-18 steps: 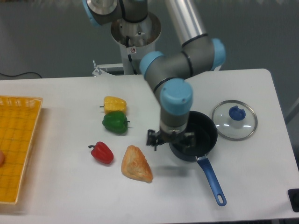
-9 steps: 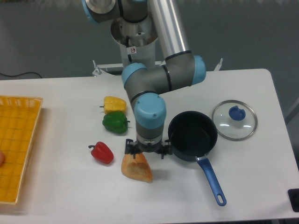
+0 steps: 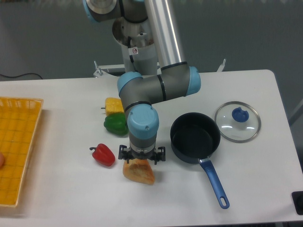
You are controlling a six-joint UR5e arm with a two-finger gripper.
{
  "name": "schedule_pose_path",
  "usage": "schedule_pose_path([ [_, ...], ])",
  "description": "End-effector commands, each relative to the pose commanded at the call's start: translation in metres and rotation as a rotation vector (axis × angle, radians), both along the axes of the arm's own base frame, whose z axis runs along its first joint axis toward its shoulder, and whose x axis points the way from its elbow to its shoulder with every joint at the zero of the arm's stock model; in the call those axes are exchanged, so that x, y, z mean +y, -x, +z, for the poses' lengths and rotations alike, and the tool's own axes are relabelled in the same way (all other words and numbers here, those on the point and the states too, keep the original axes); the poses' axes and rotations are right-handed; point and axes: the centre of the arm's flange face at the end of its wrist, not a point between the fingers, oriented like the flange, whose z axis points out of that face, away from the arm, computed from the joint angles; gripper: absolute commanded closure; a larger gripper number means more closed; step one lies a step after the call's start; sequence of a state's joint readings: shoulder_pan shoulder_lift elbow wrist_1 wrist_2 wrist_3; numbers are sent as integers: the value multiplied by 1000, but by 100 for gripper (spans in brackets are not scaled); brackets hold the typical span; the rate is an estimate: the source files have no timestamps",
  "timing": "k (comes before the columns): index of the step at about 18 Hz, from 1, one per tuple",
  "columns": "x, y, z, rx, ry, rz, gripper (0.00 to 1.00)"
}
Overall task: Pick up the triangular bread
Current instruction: 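Lower the open gripper over the triangular bread, then close the gripper on the triangular bread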
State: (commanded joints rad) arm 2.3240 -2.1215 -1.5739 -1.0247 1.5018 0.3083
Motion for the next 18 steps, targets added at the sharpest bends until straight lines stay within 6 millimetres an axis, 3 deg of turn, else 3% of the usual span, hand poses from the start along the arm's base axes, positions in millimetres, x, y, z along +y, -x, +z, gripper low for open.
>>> schedule_pose_path([
  [10,8,-2,-11,-6,8,-20,2],
  [15,8,-2,-12,-7,9,-29,10],
  [18,7,-1,-14,-7,11,-43,10],
])
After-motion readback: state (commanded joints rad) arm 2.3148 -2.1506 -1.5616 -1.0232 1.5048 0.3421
